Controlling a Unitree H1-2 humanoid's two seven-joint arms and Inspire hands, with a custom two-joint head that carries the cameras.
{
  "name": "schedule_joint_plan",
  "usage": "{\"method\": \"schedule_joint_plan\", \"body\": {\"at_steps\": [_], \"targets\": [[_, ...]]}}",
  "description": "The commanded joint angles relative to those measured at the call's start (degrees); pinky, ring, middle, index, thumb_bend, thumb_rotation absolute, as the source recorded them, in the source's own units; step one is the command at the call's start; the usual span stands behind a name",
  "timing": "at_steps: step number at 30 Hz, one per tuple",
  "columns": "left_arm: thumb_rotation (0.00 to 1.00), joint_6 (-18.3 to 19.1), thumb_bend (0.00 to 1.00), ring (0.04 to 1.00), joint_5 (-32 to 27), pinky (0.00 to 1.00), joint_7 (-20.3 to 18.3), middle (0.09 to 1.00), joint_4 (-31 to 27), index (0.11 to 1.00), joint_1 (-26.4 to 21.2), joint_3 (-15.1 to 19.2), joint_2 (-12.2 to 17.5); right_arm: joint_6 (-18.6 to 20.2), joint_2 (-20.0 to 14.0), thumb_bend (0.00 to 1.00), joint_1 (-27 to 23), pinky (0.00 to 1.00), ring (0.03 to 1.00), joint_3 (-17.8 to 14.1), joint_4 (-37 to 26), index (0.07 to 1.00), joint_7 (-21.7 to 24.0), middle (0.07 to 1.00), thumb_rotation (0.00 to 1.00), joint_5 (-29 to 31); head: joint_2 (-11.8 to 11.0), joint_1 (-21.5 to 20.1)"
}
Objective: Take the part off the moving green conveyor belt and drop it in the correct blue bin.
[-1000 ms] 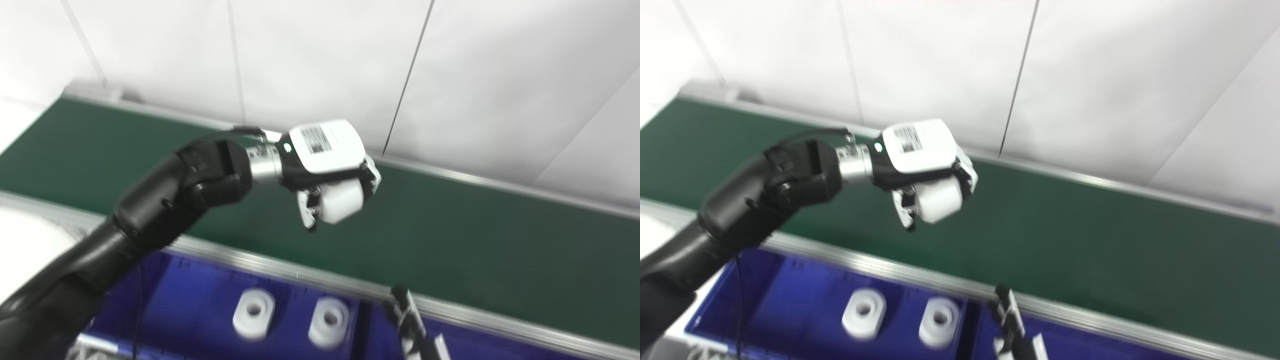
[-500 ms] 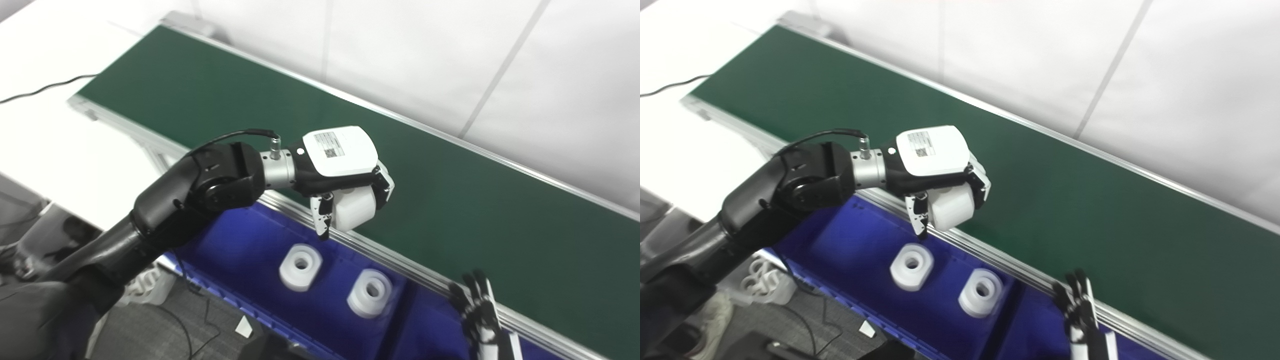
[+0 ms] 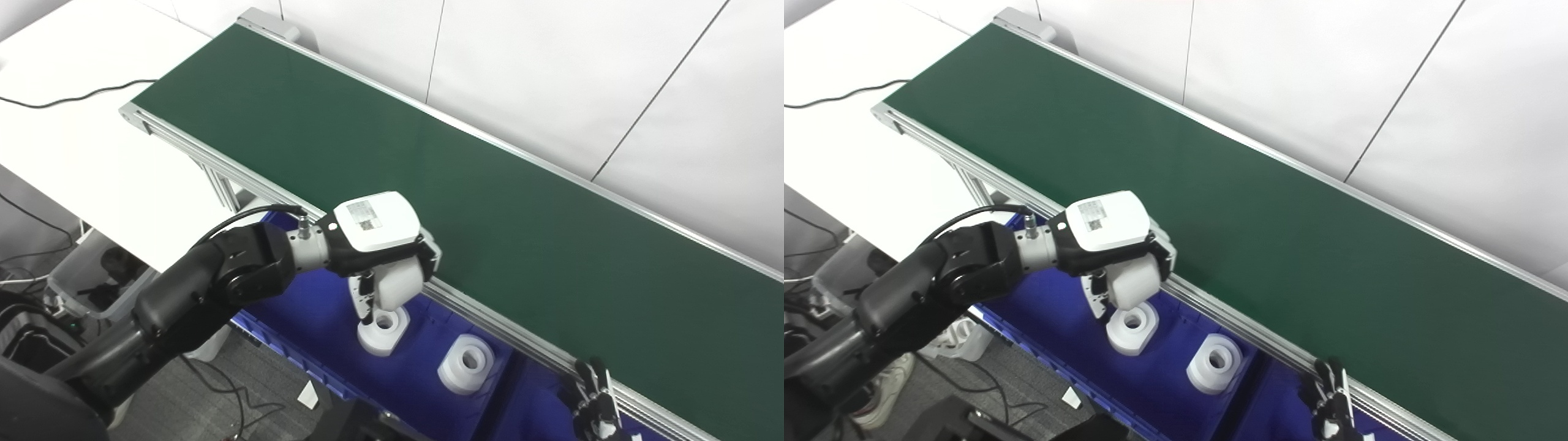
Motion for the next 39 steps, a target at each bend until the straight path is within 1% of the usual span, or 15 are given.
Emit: {"method": "schedule_joint_plan", "body": {"at_steps": [1, 3, 6, 10, 12, 17, 21, 24, 30, 32, 35, 36, 37, 38, 39], "targets": [[0.0, -0.53, 0.5, 0.405, 0.45, 0.38, 3.32, 0.505, 0.29, 0.511, 0.21, 1.58, 1.2, -1.91, 0.13, 0.78, 0.16, 0.86, 0.894, -0.26, -2.26, 0.996, 0.59, 0.955, 0.97, 0.42, -0.16, -0.06], [0.0, -1.07, 0.5, 0.397, 0.9, 0.36, 4.42, 0.501, 1.33, 0.521, 1.07, 2.1, 1.72, -1.8, 0.14, 0.77, 0.12, 0.87, 0.898, -0.26, -2.17, 0.997, 0.69, 0.956, 0.96, 0.58, -0.34, -0.11], [0.0, -1.69, 0.5, 0.409, 0.81, 0.37, 5.34, 0.502, 2.67, 0.513, 1.89, 2.54, 2.38, -1.73, 0.14, 0.78, -0.03, 0.87, 0.901, -0.29, -1.95, 0.999, 0.75, 0.955, 0.96, 0.64, -0.41, -0.21], [0.0, -4.17, 0.5, 0.43, 6.42, 0.43, 14.3, 0.51, 7.3, 0.485, 3.64, 3.09, 2.35, -2.04, 0.1, 0.78, -0.19, 0.87, 0.9, -0.13, -1.84, 0.999, 0.95, 0.954, 0.95, 0.59, -0.29, 0.03], [0.0, -4.55, 0.5, 0.433, 8.46, 0.44, 17.41, 0.509, 9.4, 0.482, 4.0, 2.83, 2.54, -1.89, 0.12, 0.78, -0.27, 0.87, 0.902, -0.06, -1.75, 0.999, 1.11, 0.956, 0.94, 0.79, -0.41, 0.14], [0.0, -5.55, 0.5, 0.452, 10.4, 0.43, 20.21, 0.507, 14.57, 0.468, 4.29, 1.46, 4.01, -1.87, 0.21, 0.79, -0.47, 0.88, 0.902, -0.04, -1.39, 0.998, 1.07, 0.957, 0.95, 0.68, -0.51, 0.35], [0.0, -7.05, 0.5, 0.442, 11.07, 0.41, 25.32, 0.497, 19.58, 0.482, 4.44, -0.49, 5.8, -1.7, 0.49, 0.78, -0.48, 0.88, 0.902, 0.11, -1.68, 1.0, 0.92, 0.959, 0.95, 0.45, -0.46, 0.38], [0.0, -6.91, 0.5, 0.421, 10.98, 0.4, 27.53, 0.49, 21.48, 0.511, 4.96, -1.12, 6.47, -1.49, 0.64, 0.78, -0.46, 0.87, 0.9, 0.3, -2.17, 0.998, 0.94, 0.956, 0.95, 0.26, -0.12, -0.02], [0.0, -5.99, 0.5, 0.413, 11.09, 0.39, 27.75, 0.5, 21.48, 0.512, 5.51, -1.88, 6.38, -1.27, 0.39, 0.78, -0.65, 0.88, 0.902, 0.46, -2.51, 1.0, 1.08, 0.959, 0.97, 0.02, -0.39, 0.04], [0.0, -6.43, 0.5, 0.419, 9.52, 0.4, 25.27, 0.504, 20.69, 0.508, 5.22, -2.82, 6.97, -1.34, 0.32, 0.78, -0.7, 0.89, 0.905, 0.39, -2.27, 1.0, 1.2, 0.962, 0.97, 0.38, -0.55, -0.05], [0.0, -3.97, 0.5, 0.436, 4.91, 0.43, 14.98, 0.506, 17.76, 0.499, 4.69, -4.22, 8.06, -1.37, 0.3, 0.78, -0.76, 0.89, 0.903, 0.28, -2.16, 1.0, 1.02, 0.96, 0.97, 0.19, -0.54, -0.04], [0.04, -2.95, 0.51, 0.516, 3.66, 0.47, 12.21, 0.574, 16.64, 0.496, 4.63, -4.36, 8.2, -1.26, 0.31, 0.78, -0.76, 0.88, 0.901, 0.25, -2.23, 1.0, 0.97, 0.958, 0.97, 0.17, -0.46, -0.05], [0.14, -2.16, 0.74, 0.584, 2.69, 0.52, 10.4, 0.632, 15.67, 0.557, 4.65, -4.37, 8.25, -1.18, 0.32, 0.78, -0.76, 0.88, 0.9, 0.23, -2.32, 1.0, 0.95, 0.956, 0.97, 0.19, -0.42, -0.06], [0.15, -1.71, 0.78, 0.593, 1.9, 0.52, 9.05, 0.639, 14.78, 0.57, 4.69, -4.26, 8.25, -1.16, 0.33, 0.78, -0.77, 0.88, 0.9, 0.22, -2.38, 1.0, 0.95, 0.955, 0.96, 0.21, -0.38, -0.09], [0.2, -1.7, 0.88, 0.625, 1.47, 0.55, 8.44, 0.664, 14.09, 0.606, 4.71, -4.19, 8.29, -1.24, 0.31, 0.78, -0.78, 0.88, 0.9, 0.24, -2.38, 1.0, 0.95, 0.955, 0.96, 0.13, -0.34, -0.1]]}}
